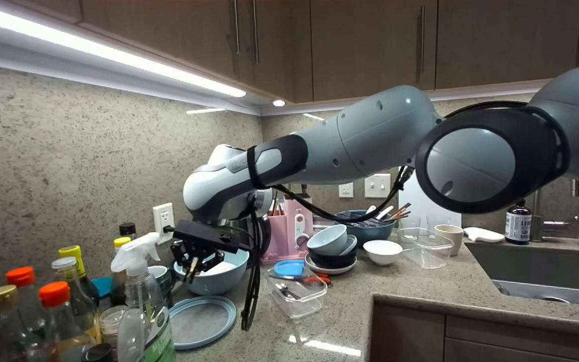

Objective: Put the chopsticks inside the plastic container.

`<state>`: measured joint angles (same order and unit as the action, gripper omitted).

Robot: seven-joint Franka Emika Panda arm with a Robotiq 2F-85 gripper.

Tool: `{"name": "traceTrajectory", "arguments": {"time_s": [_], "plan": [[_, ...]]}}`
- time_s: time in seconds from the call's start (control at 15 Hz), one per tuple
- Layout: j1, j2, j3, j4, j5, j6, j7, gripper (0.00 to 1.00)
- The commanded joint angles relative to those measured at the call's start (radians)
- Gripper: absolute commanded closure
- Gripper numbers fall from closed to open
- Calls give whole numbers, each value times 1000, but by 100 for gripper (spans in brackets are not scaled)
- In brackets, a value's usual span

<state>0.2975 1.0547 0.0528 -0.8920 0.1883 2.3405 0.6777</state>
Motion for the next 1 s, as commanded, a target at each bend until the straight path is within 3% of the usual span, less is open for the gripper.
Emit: {"name": "traceTrajectory", "arguments": {"time_s": [0.0,0.33,0.67,0.73,0.8,0.93], "plan": [[19,-62,5,-47,-4,-54,5,98],[-3,-178,84,-143,71,-214,24,98],[-6,-319,67,-306,88,-159,93,98],[7,-217,65,-160,61,-196,69,98],[6,-231,64,-173,60,-195,71,91],[7,-226,63,-168,60,-196,71,91]]}}
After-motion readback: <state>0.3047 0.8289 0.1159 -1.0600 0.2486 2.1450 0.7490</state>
